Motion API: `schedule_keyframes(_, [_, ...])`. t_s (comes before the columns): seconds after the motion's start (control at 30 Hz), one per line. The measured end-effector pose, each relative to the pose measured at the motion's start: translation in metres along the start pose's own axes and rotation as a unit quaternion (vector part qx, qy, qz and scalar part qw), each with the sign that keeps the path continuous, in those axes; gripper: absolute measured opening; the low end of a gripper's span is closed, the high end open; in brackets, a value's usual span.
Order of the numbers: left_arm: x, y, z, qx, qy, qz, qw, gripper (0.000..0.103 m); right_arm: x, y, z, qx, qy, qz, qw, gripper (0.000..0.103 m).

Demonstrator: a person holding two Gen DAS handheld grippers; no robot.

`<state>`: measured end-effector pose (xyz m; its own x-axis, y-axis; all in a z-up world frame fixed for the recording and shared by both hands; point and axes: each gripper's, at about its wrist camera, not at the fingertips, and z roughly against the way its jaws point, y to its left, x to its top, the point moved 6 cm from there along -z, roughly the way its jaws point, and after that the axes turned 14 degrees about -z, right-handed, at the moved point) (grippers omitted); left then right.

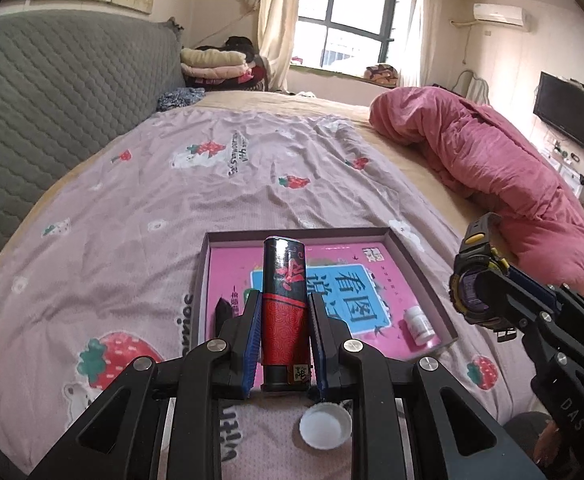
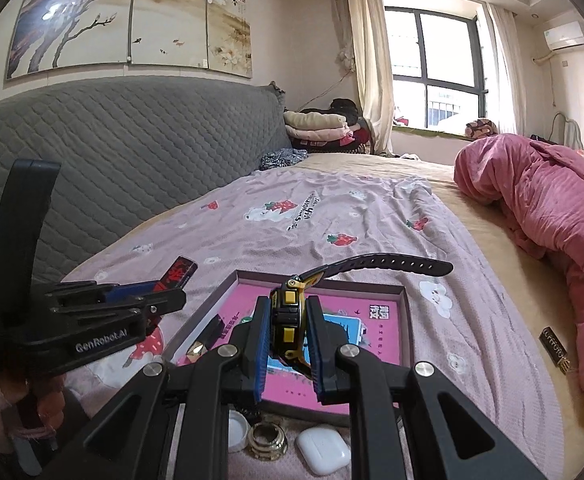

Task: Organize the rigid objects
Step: 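Lift the red lighter and yellow watch and carry both over the grey box, then lower the red lighter and yellow watch onto the workbook inside the box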

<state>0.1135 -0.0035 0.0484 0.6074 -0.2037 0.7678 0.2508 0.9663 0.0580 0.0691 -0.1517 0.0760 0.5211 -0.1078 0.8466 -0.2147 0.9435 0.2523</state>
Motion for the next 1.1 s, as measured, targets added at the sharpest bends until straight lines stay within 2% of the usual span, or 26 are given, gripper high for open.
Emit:
schedule_keyframes(0.27, [0.005, -0.004, -0.024, 0.001, 0.006, -0.013, 0.9999, 0.023, -0.002, 0.004, -0.024, 0.005, 0.007, -0.004, 1.000, 0.017])
schedule_keyframes(0.73, [0.004, 0.007, -0.061, -0.006, 0.013, 0.020, 0.9997, 0.023, 0.001, -0.008, -0.039, -0.019, 0.007, 0.002, 1.000, 0.017])
schedule_keyframes(1.1, [-0.017, 0.014, -0.083, -0.013, 0.037, 0.021, 0.9990, 0.023, 0.003, -0.019, -0.051, -0.030, 0.016, 0.003, 0.999, 0.017])
